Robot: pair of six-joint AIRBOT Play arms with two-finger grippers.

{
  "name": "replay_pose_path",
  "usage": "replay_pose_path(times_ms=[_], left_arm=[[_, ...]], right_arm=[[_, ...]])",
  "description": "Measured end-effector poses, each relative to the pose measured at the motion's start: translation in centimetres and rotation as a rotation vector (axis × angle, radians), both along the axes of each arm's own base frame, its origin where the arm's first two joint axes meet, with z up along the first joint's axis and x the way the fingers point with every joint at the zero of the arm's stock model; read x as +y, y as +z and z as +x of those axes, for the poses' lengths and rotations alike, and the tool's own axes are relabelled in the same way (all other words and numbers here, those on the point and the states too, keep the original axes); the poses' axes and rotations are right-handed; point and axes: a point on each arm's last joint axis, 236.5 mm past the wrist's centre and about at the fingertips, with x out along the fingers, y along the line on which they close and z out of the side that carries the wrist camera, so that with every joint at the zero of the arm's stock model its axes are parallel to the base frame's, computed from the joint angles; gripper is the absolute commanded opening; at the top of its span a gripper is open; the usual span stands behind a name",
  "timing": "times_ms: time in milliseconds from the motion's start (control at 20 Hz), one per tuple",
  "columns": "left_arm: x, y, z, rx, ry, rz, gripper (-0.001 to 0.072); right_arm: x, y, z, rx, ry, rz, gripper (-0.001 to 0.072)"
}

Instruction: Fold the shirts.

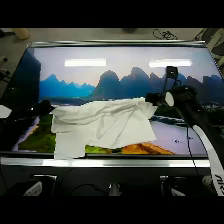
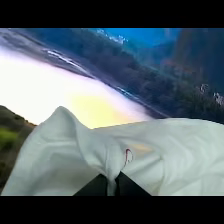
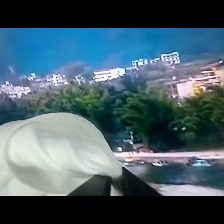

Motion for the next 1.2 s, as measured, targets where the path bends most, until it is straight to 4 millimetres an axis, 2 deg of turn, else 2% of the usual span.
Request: replay_pose_path(times_ms=[50,100,150,200,250,300,350,450,550,650,750,800,1050,1100,1150,1200], left_arm=[[-0.4,-1.0,0.8,0.014,-0.001,-0.026,0.0693],[-0.6,-1.3,1.6,0.016,-0.008,-0.043,0.0665],[-0.5,-1.0,2.4,0.010,-0.028,-0.043,0.0663],[0.1,-0.4,2.9,0.007,-0.050,-0.022,0.0629],[1.4,0.5,3.3,0.005,-0.069,0.020,0.0587],[3.0,1.2,3.3,0.017,-0.080,0.070,0.0587],[5.0,1.7,2.8,0.045,-0.081,0.125,0.0587],[9.2,1.2,0.3,0.162,-0.057,0.200,0.0588],[10.7,-1.0,-2.9,0.292,-0.041,0.185,0.0588],[9.9,-4.0,-5.6,0.385,-0.050,0.125,0.0588],[8.2,-6.8,-7.1,0.418,-0.062,0.063,0.0588],[7.5,-7.8,-7.4,0.419,-0.065,0.044,0.0587],[4.4,-11.3,-6.9,0.405,-0.079,0.006,0.0586],[4.0,-11.8,-6.6,0.401,-0.080,0.004,0.0515],[3.6,-12.1,-6.2,0.391,-0.077,0.001,0.0330],[3.2,-12.5,-6.0,0.386,-0.078,-0.001,0.0191]], right_arm=[[0.5,-0.8,0.6,-0.008,-0.022,0.031,0.0433],[0.8,-1.1,1.0,-0.013,-0.033,0.048,0.0473],[0.8,-0.7,1.4,-0.028,-0.032,0.052,0.0508],[0.4,0.2,1.9,-0.047,-0.030,0.043,0.0552],[-0.9,1.2,2.2,-0.056,-0.030,0.019,0.0552],[-2.6,2.5,2.3,-0.064,-0.033,-0.003,0.0549],[-4.6,3.4,2.1,-0.055,-0.037,-0.021,0.0540],[-8.3,3.4,-0.3,0.049,-0.048,-0.020,0.0541],[-9.5,1.9,-3.8,0.197,-0.018,0.039,0.0543],[-9.1,0.2,-6.9,0.316,0.034,0.106,0.0556],[-8.6,-1.4,-9.3,0.402,0.067,0.155,0.0591],[-8.3,-2.1,-10.2,0.433,0.079,0.175,0.0622],[-7.6,-4.2,-12.9,0.518,0.102,0.223,0.0644],[-7.5,-4.6,-13.3,0.530,0.103,0.228,0.0647],[-7.5,-5.0,-13.7,0.543,0.100,0.232,0.0655],[-7.5,-5.5,-14.1,0.557,0.094,0.233,0.0664]])
